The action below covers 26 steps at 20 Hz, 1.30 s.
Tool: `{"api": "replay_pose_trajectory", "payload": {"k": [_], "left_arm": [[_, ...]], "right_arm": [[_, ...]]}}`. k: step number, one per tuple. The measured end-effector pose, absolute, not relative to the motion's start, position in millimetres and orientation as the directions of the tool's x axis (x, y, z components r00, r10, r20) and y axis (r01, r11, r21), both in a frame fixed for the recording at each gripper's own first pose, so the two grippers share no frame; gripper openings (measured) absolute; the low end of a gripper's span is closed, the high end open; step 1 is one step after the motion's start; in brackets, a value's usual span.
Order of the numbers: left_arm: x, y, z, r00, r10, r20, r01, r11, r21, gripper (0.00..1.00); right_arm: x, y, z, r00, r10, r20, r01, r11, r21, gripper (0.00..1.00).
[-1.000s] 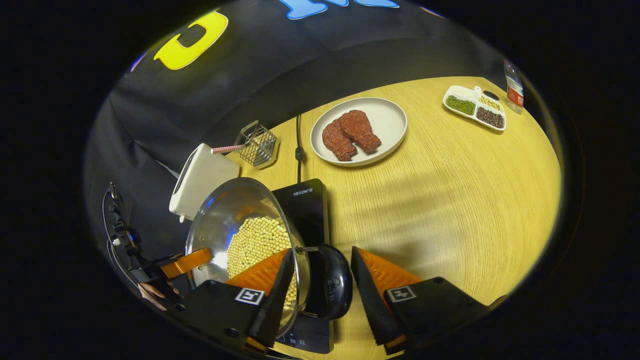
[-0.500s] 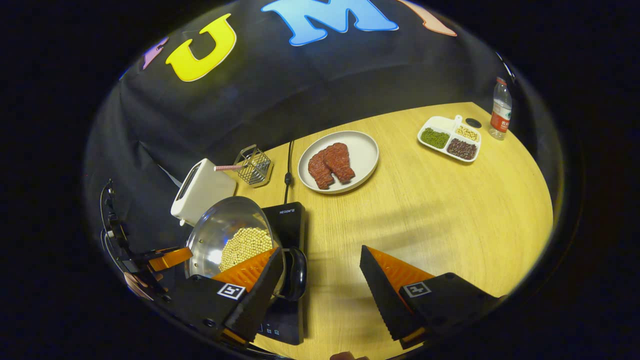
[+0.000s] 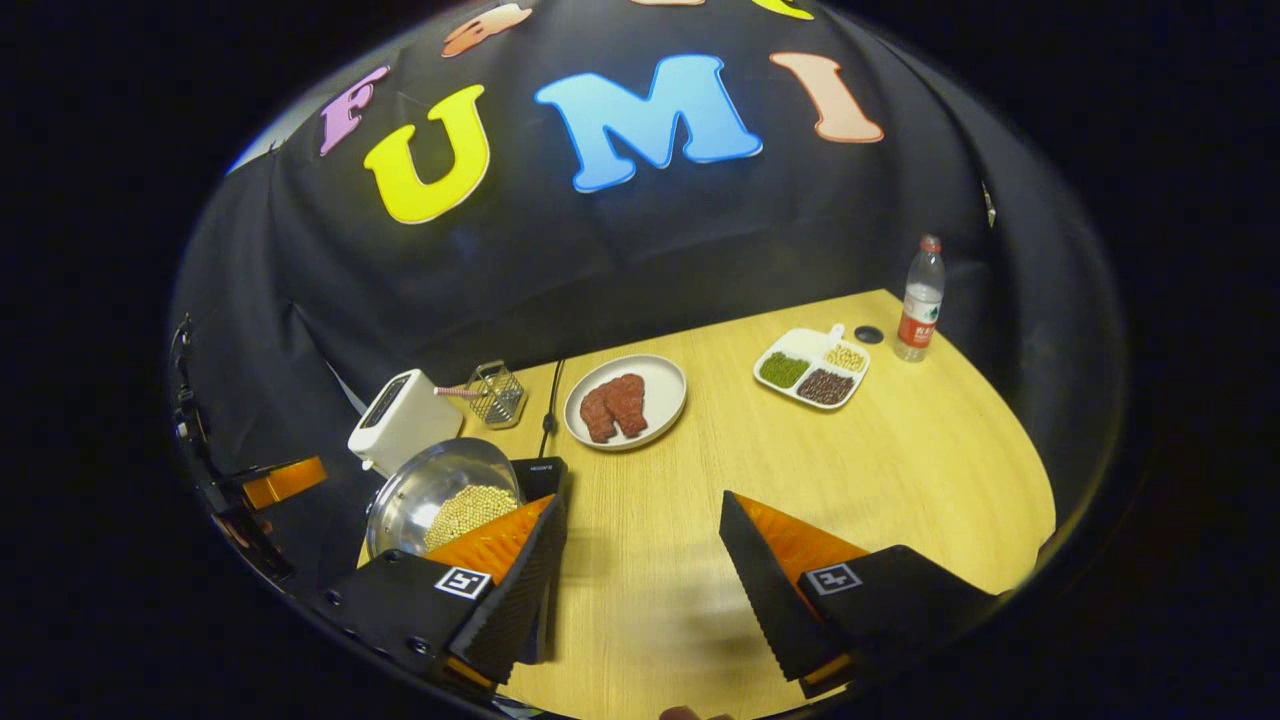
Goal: First push the handle of the pot to place it horizontally, then grasp the pot with both hands and set it on the induction cooktop.
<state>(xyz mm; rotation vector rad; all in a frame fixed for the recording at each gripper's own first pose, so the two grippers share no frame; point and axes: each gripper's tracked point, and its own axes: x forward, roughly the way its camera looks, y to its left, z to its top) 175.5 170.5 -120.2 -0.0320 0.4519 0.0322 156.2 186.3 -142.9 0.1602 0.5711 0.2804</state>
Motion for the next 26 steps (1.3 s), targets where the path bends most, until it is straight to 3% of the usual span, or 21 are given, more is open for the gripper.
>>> {"api": "replay_pose_trajectory", "payload": {"k": [5, 6, 11, 13, 14, 15, 19, 26], "left_arm": [[139, 105, -48, 0.971, 0.052, -0.234, -0.063, 0.997, -0.038, 0.82], [127, 90, -37, 0.977, 0.058, -0.205, -0.064, 0.998, -0.024, 0.85], [58, -7, 5, 0.993, 0.063, -0.096, -0.066, 0.997, -0.031, 0.82], [36, -45, 7, 0.995, 0.062, -0.078, -0.064, 0.998, -0.022, 0.82], [27, -66, 10, 0.996, 0.057, -0.069, -0.058, 0.998, -0.015, 0.87], [18, -87, 14, 0.998, 0.042, -0.056, -0.043, 0.999, -0.019, 0.82], [-21, -164, 23, 1.0, -0.021, -0.016, 0.019, 0.994, -0.104, 0.82], [-48, -202, 30, 0.999, -0.046, 0.0, 0.046, 0.997, -0.061, 0.82]], "right_arm": [[142, 124, -81, 0.912, 0.226, -0.343, -0.189, 0.972, 0.139, 0.98], [137, 112, -70, 0.925, 0.223, -0.307, -0.188, 0.972, 0.14, 0.98], [104, 38, -41, 0.965, 0.211, -0.156, -0.2, 0.976, 0.082, 0.97], [83, 13, -36, 0.965, 0.226, -0.136, -0.219, 0.974, 0.062, 0.97], [73, -1, -34, 0.965, 0.231, -0.124, -0.225, 0.972, 0.063, 0.97], [65, -14, -31, 0.965, 0.237, -0.114, -0.23, 0.971, 0.071, 0.97], [36, -67, -25, 0.968, 0.238, -0.077, -0.229, 0.967, 0.113, 0.97], [12, -120, -33, 0.984, 0.162, -0.075, -0.154, 0.983, 0.096, 0.97]]}}
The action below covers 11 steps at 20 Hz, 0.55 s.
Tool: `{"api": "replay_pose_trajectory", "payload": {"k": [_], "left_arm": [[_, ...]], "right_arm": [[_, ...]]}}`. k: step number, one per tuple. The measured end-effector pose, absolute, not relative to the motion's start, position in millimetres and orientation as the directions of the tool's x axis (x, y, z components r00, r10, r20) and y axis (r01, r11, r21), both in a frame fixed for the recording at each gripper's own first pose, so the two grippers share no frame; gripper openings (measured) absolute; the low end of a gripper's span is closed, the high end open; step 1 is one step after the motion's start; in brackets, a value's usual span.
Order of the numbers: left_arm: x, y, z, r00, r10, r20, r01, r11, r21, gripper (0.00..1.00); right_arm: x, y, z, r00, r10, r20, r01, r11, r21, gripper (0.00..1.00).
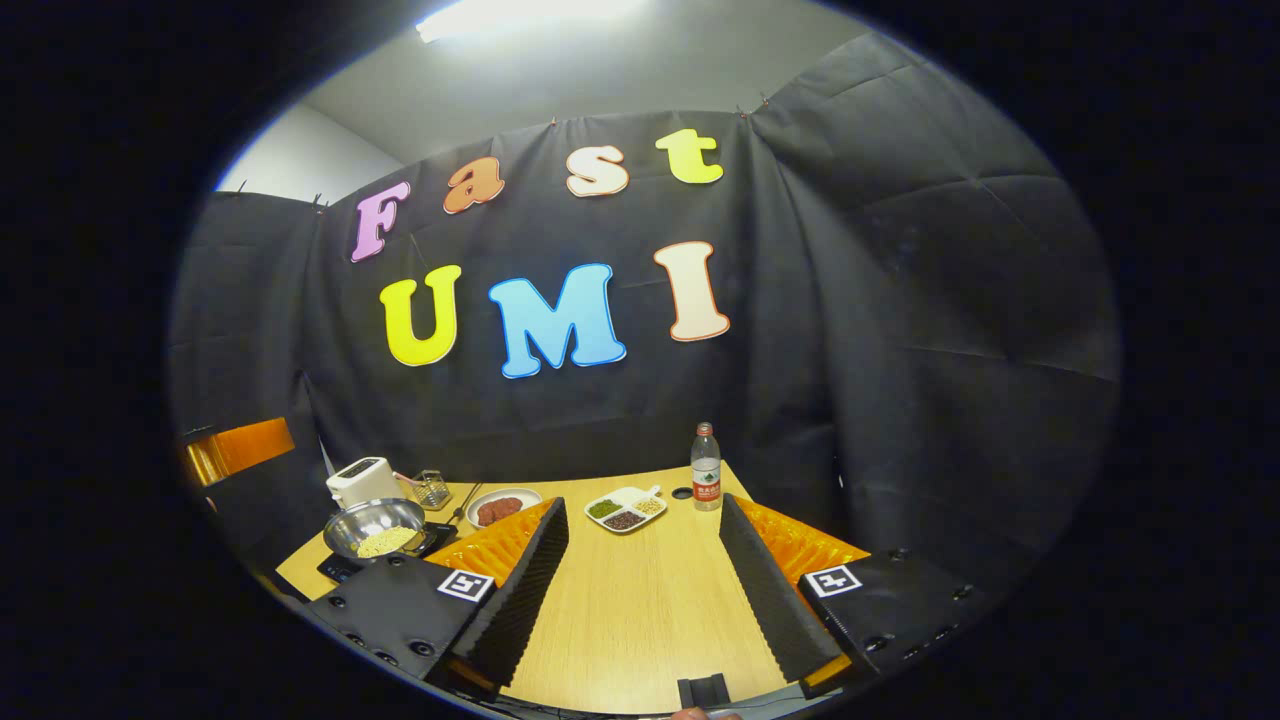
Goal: First push the handle of the pot to place it horizontally, then grasp the pot with both hands and set it on the induction cooktop.
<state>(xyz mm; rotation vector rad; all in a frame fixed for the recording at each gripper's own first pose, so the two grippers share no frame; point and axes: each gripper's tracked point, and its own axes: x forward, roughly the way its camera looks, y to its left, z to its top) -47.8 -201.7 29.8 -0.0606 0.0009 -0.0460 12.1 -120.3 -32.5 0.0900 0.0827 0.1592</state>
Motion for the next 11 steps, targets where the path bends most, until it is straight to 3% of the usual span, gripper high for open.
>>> {"api": "replay_pose_trajectory", "payload": {"k": [4, 11], "left_arm": [[-56, -181, 35, 0.999, -0.028, 0.028, 0.03, 0.997, -0.067, 0.84], [-58, -130, 15, 1.0, -0.006, 0.024, 0.008, 0.999, -0.045, 0.82]], "right_arm": [[14, -110, -20, 0.991, 0.135, -0.012, -0.135, 0.99, 0.03, 0.97], [11, -66, -26, 0.989, 0.147, -0.024, -0.147, 0.989, 0.01, 0.97]]}}
